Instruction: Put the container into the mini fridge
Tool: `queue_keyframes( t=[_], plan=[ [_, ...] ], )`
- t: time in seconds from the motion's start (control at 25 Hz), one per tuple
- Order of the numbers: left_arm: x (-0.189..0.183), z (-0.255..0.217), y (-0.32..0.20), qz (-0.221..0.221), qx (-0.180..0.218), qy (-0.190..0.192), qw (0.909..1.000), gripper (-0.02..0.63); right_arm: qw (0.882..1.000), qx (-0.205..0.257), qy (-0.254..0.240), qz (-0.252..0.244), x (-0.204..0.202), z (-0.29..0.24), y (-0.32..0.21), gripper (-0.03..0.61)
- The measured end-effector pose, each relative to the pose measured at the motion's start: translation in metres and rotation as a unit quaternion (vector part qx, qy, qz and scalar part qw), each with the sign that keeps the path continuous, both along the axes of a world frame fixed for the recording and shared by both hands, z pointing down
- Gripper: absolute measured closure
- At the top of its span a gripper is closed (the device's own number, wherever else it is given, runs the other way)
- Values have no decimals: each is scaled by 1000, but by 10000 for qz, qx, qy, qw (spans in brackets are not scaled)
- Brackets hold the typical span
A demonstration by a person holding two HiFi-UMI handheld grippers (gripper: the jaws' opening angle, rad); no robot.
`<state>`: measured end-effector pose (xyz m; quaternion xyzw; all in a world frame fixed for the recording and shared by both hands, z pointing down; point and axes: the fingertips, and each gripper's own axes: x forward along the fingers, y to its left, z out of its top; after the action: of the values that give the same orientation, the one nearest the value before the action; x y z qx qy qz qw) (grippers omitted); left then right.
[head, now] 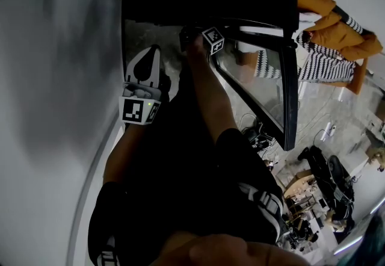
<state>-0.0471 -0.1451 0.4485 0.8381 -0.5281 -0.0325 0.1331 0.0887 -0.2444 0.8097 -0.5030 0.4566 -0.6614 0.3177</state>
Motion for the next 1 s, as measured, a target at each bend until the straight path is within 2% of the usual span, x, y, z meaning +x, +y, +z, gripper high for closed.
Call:
queue_keyframes(
  t=[0.52,0.76,1.0],
  plan=[
    [-3,-1,0,-40,-148,14,9999,609,10000,-25,58,46,5,-4,0,373],
    [-5,-7,8,11,-227,76,9997,609,9996,-65,200,-184,-1,-20,19,369],
    [-11,-19,20,76,-216,94,9997,609,9963,-10,659,-556,-3,-54,39,430]
  ],
)
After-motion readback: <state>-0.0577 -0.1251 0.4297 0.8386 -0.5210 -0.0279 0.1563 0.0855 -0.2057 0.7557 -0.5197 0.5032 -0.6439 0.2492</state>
